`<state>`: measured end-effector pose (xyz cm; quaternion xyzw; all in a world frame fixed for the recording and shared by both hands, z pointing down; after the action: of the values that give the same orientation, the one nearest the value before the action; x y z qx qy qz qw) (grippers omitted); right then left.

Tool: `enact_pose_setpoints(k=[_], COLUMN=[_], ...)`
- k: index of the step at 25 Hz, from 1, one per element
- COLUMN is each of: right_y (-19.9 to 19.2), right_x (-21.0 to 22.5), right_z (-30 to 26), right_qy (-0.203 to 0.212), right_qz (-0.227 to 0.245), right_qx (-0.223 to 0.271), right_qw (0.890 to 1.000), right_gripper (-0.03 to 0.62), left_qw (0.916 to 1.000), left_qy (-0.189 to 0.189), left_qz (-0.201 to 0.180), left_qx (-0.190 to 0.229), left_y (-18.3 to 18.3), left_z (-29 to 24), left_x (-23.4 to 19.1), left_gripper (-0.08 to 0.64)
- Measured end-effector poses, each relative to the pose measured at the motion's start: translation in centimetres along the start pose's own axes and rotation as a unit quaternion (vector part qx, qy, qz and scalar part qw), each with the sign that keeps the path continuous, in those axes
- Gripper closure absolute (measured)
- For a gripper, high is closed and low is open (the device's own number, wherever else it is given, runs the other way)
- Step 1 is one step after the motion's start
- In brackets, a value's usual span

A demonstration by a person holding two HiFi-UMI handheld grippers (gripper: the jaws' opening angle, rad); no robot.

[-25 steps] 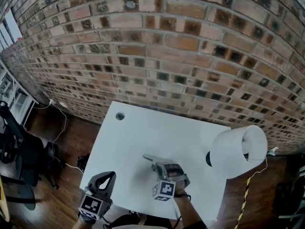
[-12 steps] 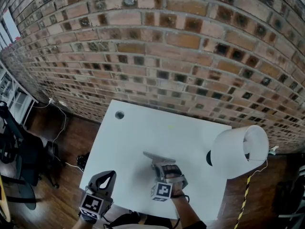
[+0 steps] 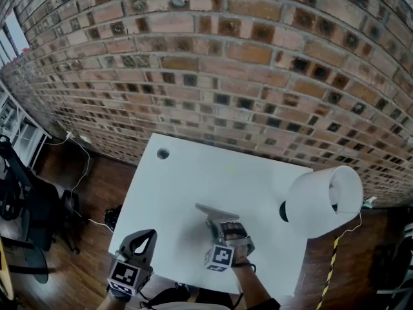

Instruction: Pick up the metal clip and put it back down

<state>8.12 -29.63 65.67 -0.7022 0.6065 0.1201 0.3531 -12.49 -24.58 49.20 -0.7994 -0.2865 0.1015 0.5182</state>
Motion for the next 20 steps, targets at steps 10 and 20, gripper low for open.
enact_pose_setpoints(k=[10,20], right_y=[-0.9,-2.7], right_x=[0.0,-0.9], right_z=[1.7,4.9], right_qy=[-0.012,-0.04], right_qz=[-0.019,-0.075], right_qx=[-0.013,-0.051], right_qw=[1.0,0.995], right_gripper=[0.518,0.518], left_qw=[0.9998,0.9982], left_qy=[-0.009,-0.035], left_qz=[-0.002,-0.02], left_qx=[0.02,0.045], left_y=[0.4,0.2], left_z=[1.0,2.2], left_x=[0.5,1.4], left_gripper=[0.571,0.571])
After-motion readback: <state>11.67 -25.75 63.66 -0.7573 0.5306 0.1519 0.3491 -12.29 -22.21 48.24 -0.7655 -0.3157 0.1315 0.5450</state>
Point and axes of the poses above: the fingertips, and each gripper's own axes: z backward along the fingers, x to its right, y out of its top, the point moved 8 cm from there along z, backward along the fingers, and after that the axes turned 5 degrees about -z, right-handed, at the moved point
